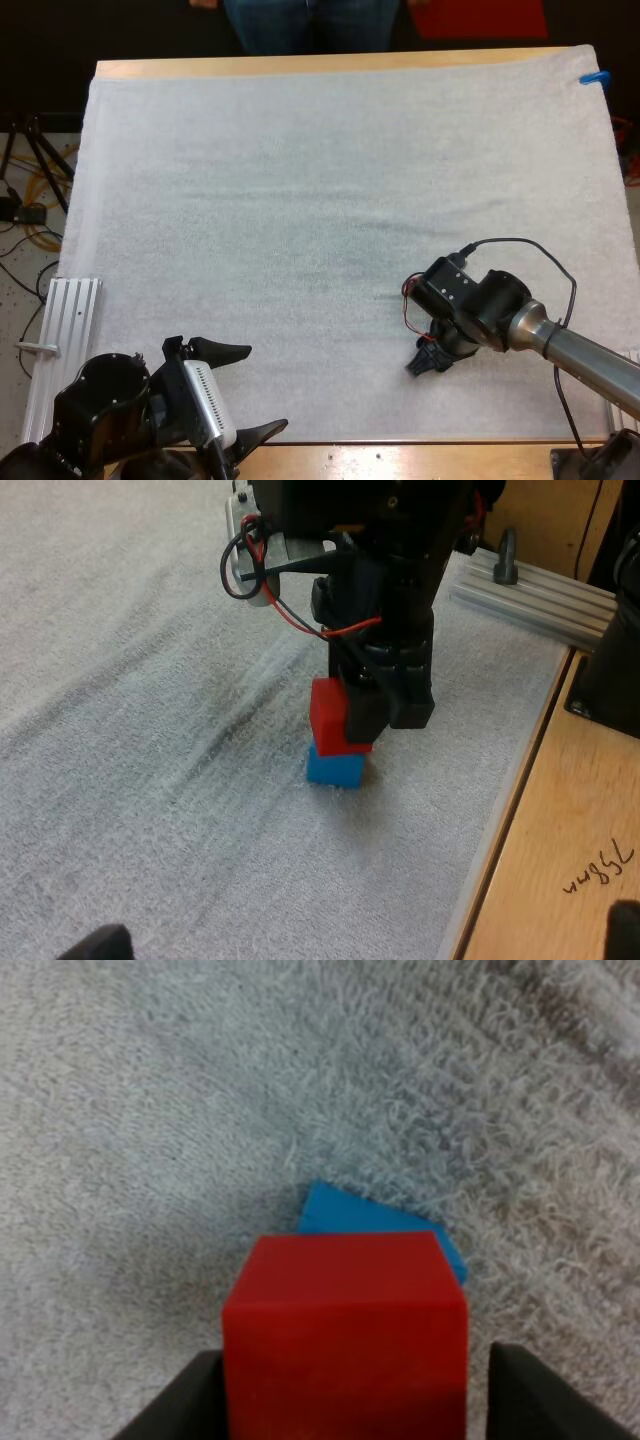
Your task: Stack red cube on blue cube
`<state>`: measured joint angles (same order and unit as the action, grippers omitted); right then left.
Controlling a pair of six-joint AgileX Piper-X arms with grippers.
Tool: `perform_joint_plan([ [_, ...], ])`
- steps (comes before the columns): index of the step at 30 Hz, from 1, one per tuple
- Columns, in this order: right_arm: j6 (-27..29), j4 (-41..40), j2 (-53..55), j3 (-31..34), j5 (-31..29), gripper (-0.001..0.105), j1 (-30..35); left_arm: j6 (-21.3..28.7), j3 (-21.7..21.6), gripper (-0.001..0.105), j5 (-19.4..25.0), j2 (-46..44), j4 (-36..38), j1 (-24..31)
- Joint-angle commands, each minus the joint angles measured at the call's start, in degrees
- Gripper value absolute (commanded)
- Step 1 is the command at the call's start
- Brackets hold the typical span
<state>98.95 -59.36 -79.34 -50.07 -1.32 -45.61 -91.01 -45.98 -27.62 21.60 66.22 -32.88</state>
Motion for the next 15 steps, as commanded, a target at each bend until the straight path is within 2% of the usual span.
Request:
perform_joint_plan([
  [1,-0.21,0.09,0.22,-0.27,-0.22,0.053,-0.08,0.03,-0.36,0.087,-0.53,0.18,-0.11,-0.28],
  [6,-0.21,-2.01,1.70,-2.45,-1.69,0.053,-0.08,0.03,-0.36,0.087,-0.53,0.18,-0.11,-0.28],
  [15,-0.21,-12.19,11.33,-8.41,-2.77,0.053,-0.08,0.03,-0.36,0.087,-0.53,0.18,-0.11,-0.28],
])
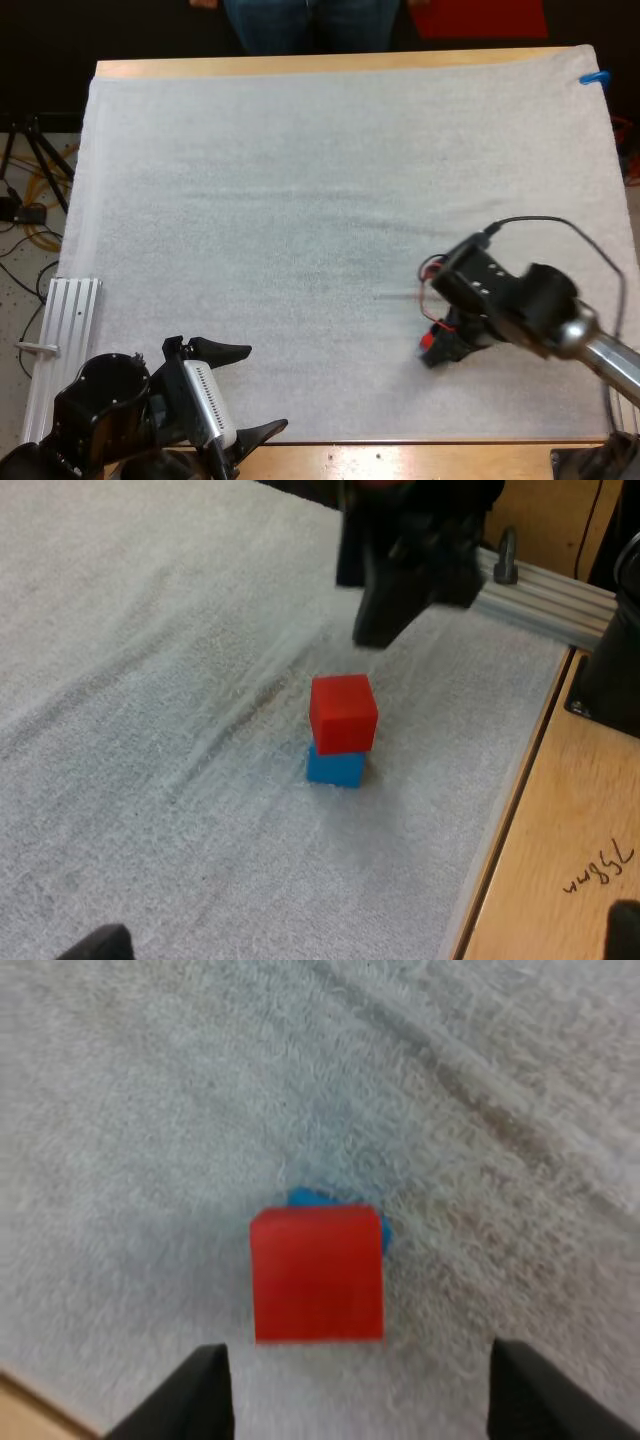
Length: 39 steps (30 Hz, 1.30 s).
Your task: Stack red cube on blue cube
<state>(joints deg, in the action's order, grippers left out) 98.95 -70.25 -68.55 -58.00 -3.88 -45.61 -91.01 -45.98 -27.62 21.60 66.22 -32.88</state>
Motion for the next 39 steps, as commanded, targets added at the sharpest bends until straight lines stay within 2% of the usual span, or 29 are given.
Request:
perform_joint_plan([
  [1,-0.21,-2.18,2.38,-0.60,0.04,0.053,-0.08,0.03,-0.36,0.087,-0.53,0.18,-0.11,-0.28],
  [8,-0.21,-2.76,11.20,-0.58,-0.11,0.053,0.44,-0.72,-0.36,0.087,0.15,0.18,-2.01,-0.28],
  [11,0.19,-1.08,12.23,-0.58,-1.09,0.053,2.81,-3.59,-0.36,0.087,4.10,2.01,-4.12,-0.28],
  [15,3.89,2.97,11.49,-0.58,-0.60,0.053,10.22,-3.80,-0.36,0.087,6.83,6.31,-7.46,-0.28],
  [20,6.80,7.51,11.20,-0.58,4.19,0.053,20.35,-4.36,-0.36,0.087,8.26,11.14,-12.91,1.94],
  [25,10.08,9.63,11.20,-0.58,6.11,0.053,31.93,-4.69,-0.36,0.087,8.18,12.90,-17.85,11.16],
  [31,11.23,9.79,11.55,-0.47,9.58,0.053,42.82,-3.12,-1.79,0.087,8.18,12.70,-17.23,24.27],
  [36,11.37,10.08,13.97,-0.47,9.00,0.053,45.53,-0.12,-5.67,0.087,8.18,12.50,-15.79,34.51],
  [39,11.23,10.08,16.43,-0.47,8.86,0.053,45.51,-0.13,-7.45,0.087,8.18,11.64,-15.82,36.60],
])
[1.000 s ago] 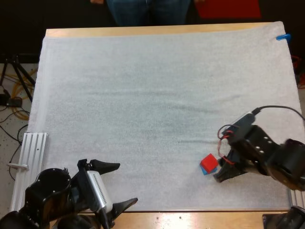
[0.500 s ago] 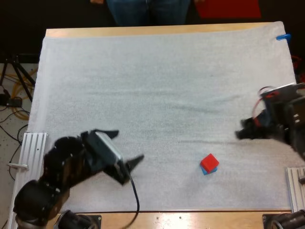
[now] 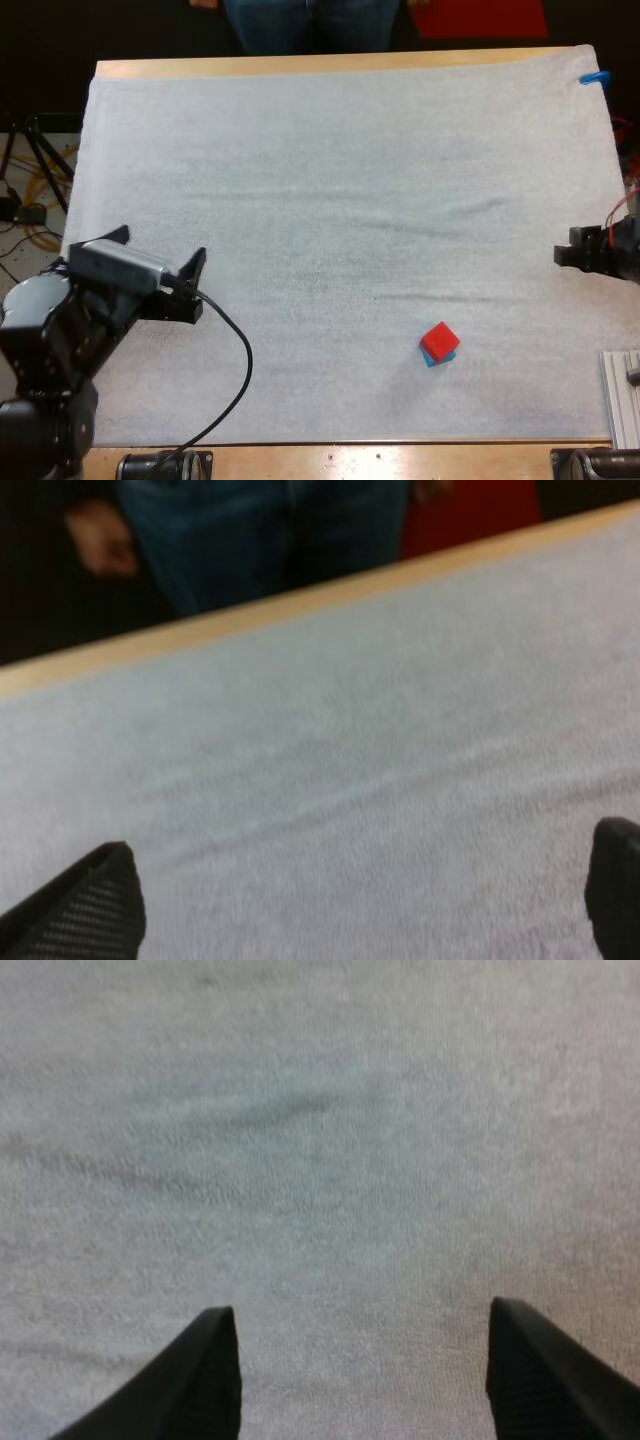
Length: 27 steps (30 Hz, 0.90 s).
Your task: Stack red cube on blue cube
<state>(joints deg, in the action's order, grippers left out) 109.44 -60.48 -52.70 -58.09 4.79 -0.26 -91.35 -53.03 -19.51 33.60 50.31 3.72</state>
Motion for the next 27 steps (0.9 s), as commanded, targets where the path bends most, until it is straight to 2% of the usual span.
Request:
perform_joint_plan([
  [1,0.38,0.31,1.85,-0.38,0.18,0.053,0.16,0.21,-0.73,0.087,0.07,-1.09,0.38,-0.01],
  [17,-0.06,-0.25,22.90,0.43,0.20,0.053,0.16,3.14,-0.84,0.087,0.07,-18.78,6.14,-0.02],
  [27,-3.09,-2.62,43.33,9.63,0.20,0.053,0.16,3.14,-0.68,0.087,0.07,-26.47,9.95,-0.02],
])
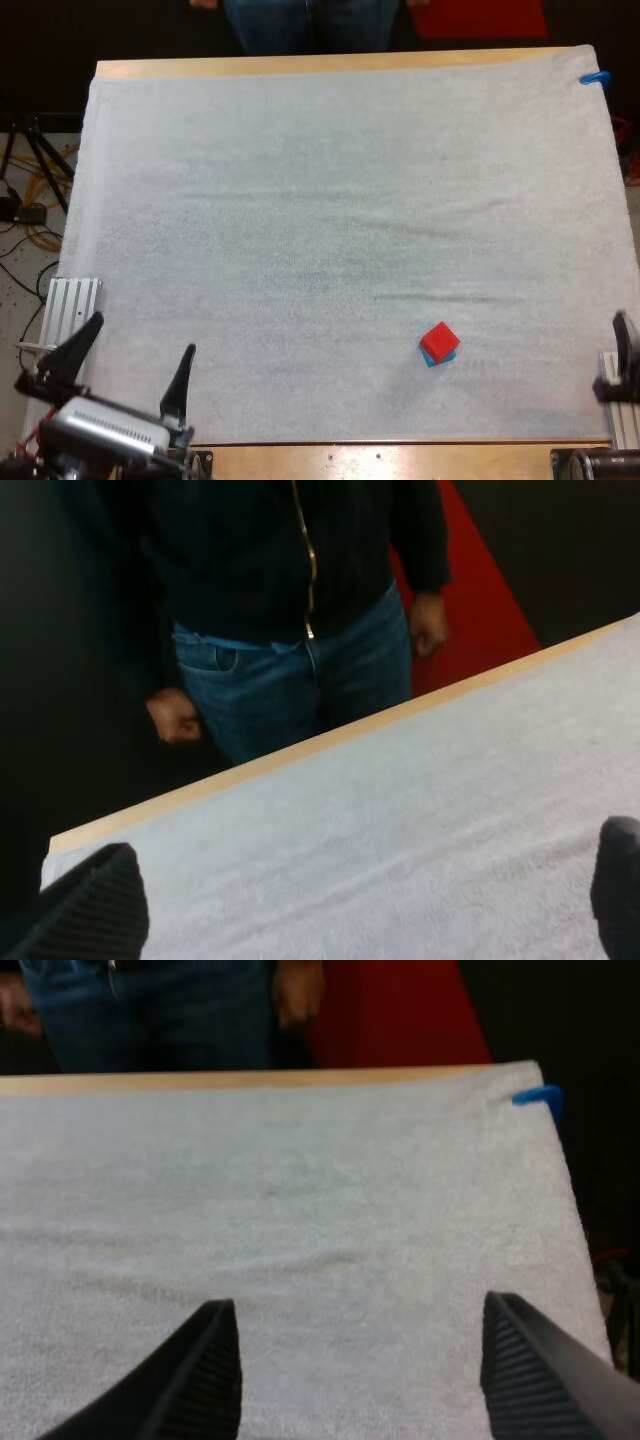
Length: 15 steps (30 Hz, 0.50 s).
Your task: Stack red cube on blue cube
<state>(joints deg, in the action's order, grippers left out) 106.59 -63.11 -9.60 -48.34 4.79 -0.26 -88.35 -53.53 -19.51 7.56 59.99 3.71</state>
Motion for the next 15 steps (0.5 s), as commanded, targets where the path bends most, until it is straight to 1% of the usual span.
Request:
perform_joint_plan([
  [1,-0.25,-0.22,2.78,0.73,0.20,0.053,0.16,0.31,0.01,0.087,0.07,-1.42,0.49,0.00],
  [5,-0.25,-1.76,9.13,2.96,0.20,0.053,0.16,0.43,1.27,0.087,-0.68,-5.20,0.56,0.00],
  [8,0.35,-4.26,13.07,4.09,0.08,0.053,0.16,0.43,2.57,0.087,-1.59,-8.86,2.88,0.00],
  [10,1.59,-7.63,12.49,4.05,-1.20,0.053,-0.07,0.43,3.28,0.087,-1.69,-11.63,5.84,0.00],
  [12,2.83,-7.76,12.73,4.95,-1.09,0.053,-0.06,0.43,3.35,0.087,-1.69,-13.97,8.62,0.00],
  [15,2.58,-7.60,12.72,5.79,-1.07,0.053,-0.06,0.81,3.35,0.087,-1.69,-16.79,13.72,0.00],
])
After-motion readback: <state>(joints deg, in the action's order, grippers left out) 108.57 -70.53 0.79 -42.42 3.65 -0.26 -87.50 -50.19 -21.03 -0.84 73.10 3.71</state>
